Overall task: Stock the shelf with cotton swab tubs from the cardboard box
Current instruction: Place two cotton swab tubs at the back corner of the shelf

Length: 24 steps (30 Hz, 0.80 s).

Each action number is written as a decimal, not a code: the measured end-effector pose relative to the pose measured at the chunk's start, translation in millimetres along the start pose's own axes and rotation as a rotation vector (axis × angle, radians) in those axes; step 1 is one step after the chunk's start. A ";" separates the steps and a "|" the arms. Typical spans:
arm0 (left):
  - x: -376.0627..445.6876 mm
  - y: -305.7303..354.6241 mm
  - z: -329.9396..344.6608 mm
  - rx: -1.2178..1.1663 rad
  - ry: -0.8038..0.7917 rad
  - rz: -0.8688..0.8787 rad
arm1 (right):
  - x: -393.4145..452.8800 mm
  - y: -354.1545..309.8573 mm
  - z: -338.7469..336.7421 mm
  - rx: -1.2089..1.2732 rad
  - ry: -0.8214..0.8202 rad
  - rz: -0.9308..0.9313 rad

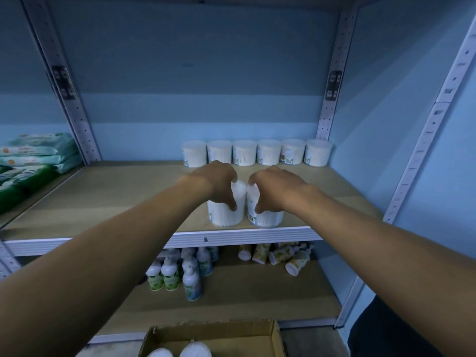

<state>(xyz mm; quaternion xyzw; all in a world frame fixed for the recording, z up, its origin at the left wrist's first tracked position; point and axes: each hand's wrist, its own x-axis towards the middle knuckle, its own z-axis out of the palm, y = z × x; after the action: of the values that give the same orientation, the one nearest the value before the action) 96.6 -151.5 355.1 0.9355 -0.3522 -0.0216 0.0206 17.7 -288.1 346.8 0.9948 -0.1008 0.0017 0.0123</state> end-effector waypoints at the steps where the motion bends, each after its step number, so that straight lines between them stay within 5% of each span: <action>1: 0.0 0.1 1.0 0.014 -0.003 -0.002 | 0.0 -0.5 4.3 -0.005 0.021 -0.004; 24: 89.5 95.5 17.2 0.048 0.107 0.093 | 21.6 116.4 30.6 -0.019 0.165 0.126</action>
<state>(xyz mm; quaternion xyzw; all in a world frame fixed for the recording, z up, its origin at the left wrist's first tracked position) 100.1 -282.7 340.7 0.9180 -0.3943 0.0378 0.0181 15.6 -407.2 319.1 0.9829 -0.1618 0.0833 0.0300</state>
